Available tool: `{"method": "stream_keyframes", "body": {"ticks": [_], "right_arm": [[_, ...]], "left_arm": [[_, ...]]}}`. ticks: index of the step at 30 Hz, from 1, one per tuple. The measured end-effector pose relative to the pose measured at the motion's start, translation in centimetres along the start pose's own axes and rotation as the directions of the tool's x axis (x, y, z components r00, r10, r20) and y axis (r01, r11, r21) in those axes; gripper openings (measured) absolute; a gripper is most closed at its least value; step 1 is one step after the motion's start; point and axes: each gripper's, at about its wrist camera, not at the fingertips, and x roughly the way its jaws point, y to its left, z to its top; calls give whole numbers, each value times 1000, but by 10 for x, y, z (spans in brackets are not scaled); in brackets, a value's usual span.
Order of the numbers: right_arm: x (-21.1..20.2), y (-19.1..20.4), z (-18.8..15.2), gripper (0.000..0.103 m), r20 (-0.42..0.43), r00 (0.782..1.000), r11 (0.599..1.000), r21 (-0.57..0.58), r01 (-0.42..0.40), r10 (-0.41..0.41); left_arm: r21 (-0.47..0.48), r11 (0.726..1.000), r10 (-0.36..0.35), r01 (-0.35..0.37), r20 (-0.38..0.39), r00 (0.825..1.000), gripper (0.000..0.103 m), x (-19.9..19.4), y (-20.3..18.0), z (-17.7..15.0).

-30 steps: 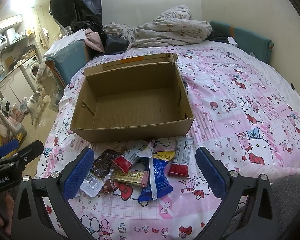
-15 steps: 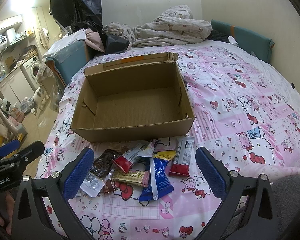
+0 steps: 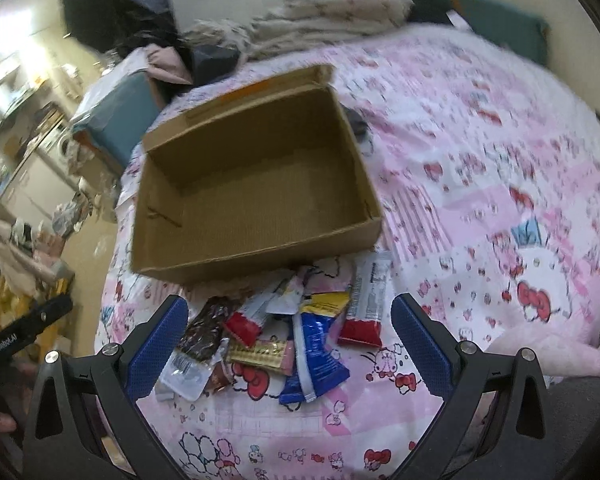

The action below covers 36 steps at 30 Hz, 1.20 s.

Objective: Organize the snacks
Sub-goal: 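Grasp the blue-wrapped bar with the left gripper while the right gripper grasps the chip bag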

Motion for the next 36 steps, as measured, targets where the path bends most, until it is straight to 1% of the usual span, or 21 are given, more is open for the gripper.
{"method": "stream_keyframes", "body": {"ticks": [1, 3, 4, 6, 7, 9, 12, 14, 17, 20, 21, 23, 25, 26, 27, 28, 30, 31, 32, 35, 36], "right_arm": [[5, -6, 1, 103, -20, 1000, 999, 32, -3, 3], [14, -18, 1, 103, -60, 998, 996, 91, -14, 20], [18, -22, -1, 103, -76, 997, 994, 113, -17, 25], [24, -27, -3, 103, -96, 995, 990, 140, -21, 35], [25, -28, -3, 103, -97, 995, 989, 144, -21, 35], [25, -29, -3, 103, -90, 996, 990, 143, -17, 30], [26, -32, -3, 103, -99, 995, 988, 151, -13, 28], [29, -37, -3, 94, -110, 993, 986, 166, -21, 40], [38, -44, -3, 69, -169, 983, 980, 194, -36, 70], [56, -46, -6, 63, -250, 964, 977, 209, -33, 86], [65, -45, -7, 60, -282, 955, 977, 212, -30, 91], [79, -44, -11, 55, -331, 940, 977, 213, -18, 90], [94, -41, -15, 47, -384, 918, 977, 211, -13, 95], [98, -40, -16, 43, -396, 913, 977, 212, -7, 92], [104, -39, -17, 43, -410, 908, 978, 209, 2, 86], [107, -39, -19, 42, -417, 905, 979, 204, 9, 79], [111, -39, -20, 35, -423, 903, 980, 201, 6, 82], [112, -37, -21, 24, -426, 901, 981, 193, -2, 86], [113, -35, -21, 17, -426, 900, 982, 188, -13, 93], [102, -32, -23, 13, -406, 910, 986, 164, -19, 85], [99, -32, -23, 12, -398, 912, 985, 172, -33, 100]], "left_arm": [[-20, 1000, 6, -6, -35, 999, 97, 10, 4, 0], [-57, 998, 5, -12, -122, 993, 81, 32, 11, -4], [-70, 997, 6, -17, -165, 986, 77, 43, 13, -8], [-91, 995, 6, -28, -237, 971, 61, 64, 16, -17], [-100, 995, 1, -29, -270, 963, 57, 74, 17, -21], [-122, 992, -6, -38, -343, 939, 44, 93, 16, -32], [-149, 988, -30, -32, -394, 919, 38, 108, 12, -45], [-124, 992, -23, -32, -414, 910, 37, 115, 6, -53], [-135, 991, -47, -17, -451, 891, 36, 123, 5, -63], [-141, 990, -58, -12, -479, 876, 34, 132, 5, -72], [-140, 990, -59, -11, -483, 873, 26, 134, 5, -74], [-128, 992, -46, -18, -479, 877, 14, 135, 4, -77], [-140, 990, -52, -18, -478, 877, 13, 135, 5, -80], [-137, 990, -50, -18, -475, 879, 13, 135, 5, -80], [-129, 991, -47, -16, -470, 882, 13, 133, 4, -80], [-124, 992, -48, -11, -464, 884, 13, 129, 0, -74], [-118, 993, -55, 1, -452, 890, 13, 123, -7, -67], [-113, 994, -50, -1, -454, 890, 13, 120, -9, -65], [-110, 994, -51, 3, -440, 896, 13, 117, -11, -64], [-111, 994, -52, 7, -409, 911, 13, 107, -13, -61], [-115, 993, -54, 8, -401, 914, 13, 104, -12, -59]]}}
